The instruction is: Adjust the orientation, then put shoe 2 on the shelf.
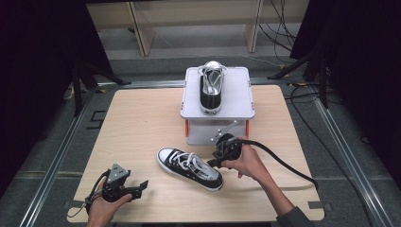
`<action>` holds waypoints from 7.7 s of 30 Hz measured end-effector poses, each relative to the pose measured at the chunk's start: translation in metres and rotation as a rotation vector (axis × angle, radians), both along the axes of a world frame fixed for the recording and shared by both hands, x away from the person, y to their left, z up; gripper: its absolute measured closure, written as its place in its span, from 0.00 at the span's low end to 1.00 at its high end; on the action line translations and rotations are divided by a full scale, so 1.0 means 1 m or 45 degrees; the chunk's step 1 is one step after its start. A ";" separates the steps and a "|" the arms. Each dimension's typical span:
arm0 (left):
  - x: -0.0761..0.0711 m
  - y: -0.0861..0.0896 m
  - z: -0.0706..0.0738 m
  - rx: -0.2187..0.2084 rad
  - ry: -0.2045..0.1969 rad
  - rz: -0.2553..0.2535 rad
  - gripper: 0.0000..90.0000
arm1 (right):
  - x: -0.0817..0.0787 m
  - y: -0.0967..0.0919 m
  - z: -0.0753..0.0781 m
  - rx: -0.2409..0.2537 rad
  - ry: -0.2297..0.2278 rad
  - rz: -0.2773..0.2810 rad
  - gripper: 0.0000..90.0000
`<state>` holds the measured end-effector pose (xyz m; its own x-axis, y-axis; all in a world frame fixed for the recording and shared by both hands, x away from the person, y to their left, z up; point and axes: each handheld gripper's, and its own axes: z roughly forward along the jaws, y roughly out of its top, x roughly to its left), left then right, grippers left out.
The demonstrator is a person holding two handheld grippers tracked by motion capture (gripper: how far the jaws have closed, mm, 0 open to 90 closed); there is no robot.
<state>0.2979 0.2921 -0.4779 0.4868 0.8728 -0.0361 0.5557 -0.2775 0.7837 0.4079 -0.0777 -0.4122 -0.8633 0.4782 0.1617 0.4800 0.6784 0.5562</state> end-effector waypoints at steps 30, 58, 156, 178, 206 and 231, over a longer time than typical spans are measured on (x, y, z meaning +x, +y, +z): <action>0.001 0.003 0.001 0.024 -0.012 -0.019 0.20 | -0.027 0.001 0.001 -0.166 0.005 0.101 0.99; 0.000 0.000 0.000 0.004 0.007 0.003 0.20 | -0.057 -0.012 0.012 -0.128 0.005 -0.046 0.56; 0.001 0.000 0.000 0.010 0.008 -0.010 0.20 | -0.011 -0.055 0.176 -0.425 0.150 -0.006 0.94; 0.003 0.001 0.000 0.027 -0.009 -0.034 0.20 | 0.058 -0.107 0.255 -0.355 0.066 -0.440 0.95; -0.001 -0.002 -0.001 -0.025 0.039 -0.021 0.20 | 0.197 -0.061 0.209 -0.277 0.051 -0.893 0.94; -0.002 -0.005 -0.001 -0.018 0.030 -0.027 0.20 | 0.182 -0.051 0.188 -0.113 0.219 -0.900 0.90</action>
